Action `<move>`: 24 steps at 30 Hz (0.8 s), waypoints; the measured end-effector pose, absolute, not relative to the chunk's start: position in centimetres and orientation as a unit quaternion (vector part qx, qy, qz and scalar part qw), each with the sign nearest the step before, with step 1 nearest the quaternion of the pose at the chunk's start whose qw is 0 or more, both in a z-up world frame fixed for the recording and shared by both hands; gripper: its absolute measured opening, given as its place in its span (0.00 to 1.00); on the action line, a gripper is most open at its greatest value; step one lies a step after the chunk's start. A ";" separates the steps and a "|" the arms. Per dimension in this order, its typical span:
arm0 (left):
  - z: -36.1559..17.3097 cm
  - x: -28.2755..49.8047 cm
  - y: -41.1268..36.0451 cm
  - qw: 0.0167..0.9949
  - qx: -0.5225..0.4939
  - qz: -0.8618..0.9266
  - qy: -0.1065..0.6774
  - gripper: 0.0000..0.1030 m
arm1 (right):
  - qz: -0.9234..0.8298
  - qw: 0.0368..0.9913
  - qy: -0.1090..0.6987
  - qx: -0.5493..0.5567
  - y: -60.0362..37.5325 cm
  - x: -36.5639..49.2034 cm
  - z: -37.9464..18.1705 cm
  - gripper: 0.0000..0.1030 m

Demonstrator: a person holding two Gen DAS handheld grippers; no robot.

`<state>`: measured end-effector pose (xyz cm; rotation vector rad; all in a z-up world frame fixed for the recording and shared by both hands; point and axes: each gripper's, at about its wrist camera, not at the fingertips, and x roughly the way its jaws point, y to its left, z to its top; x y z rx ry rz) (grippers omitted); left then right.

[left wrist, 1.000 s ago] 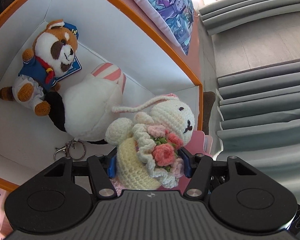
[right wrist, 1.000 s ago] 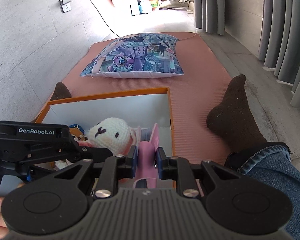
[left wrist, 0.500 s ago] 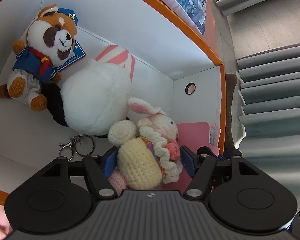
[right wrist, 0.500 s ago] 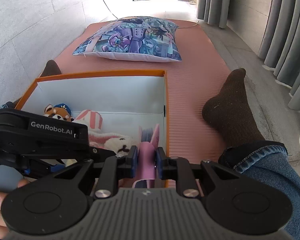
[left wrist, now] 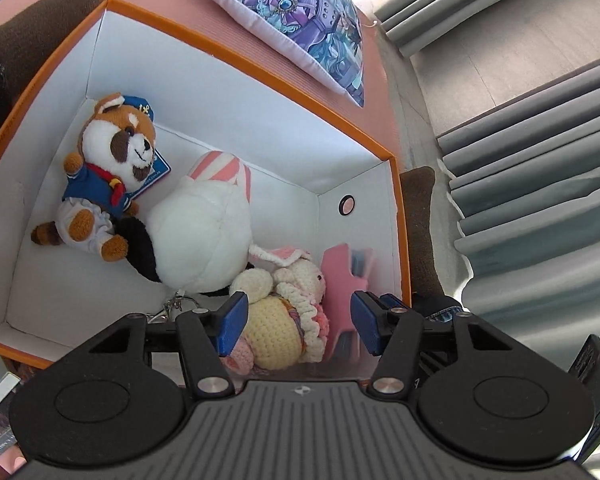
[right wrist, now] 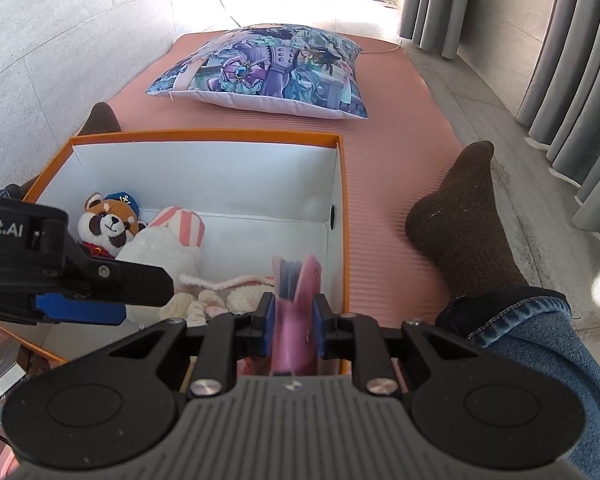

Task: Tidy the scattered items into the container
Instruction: 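Lower the bunny and pink wallet into the box and open both tools, then withdraw both tools from the box toward the remaining items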

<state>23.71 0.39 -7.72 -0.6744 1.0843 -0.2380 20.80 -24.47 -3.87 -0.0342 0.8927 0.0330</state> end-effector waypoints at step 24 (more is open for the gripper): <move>-1.9 19.7 -0.7 0.882 -0.152 -0.065 0.441 0.62 | 0.045 0.916 0.399 -0.017 -22.3 16.9 -0.3 0.23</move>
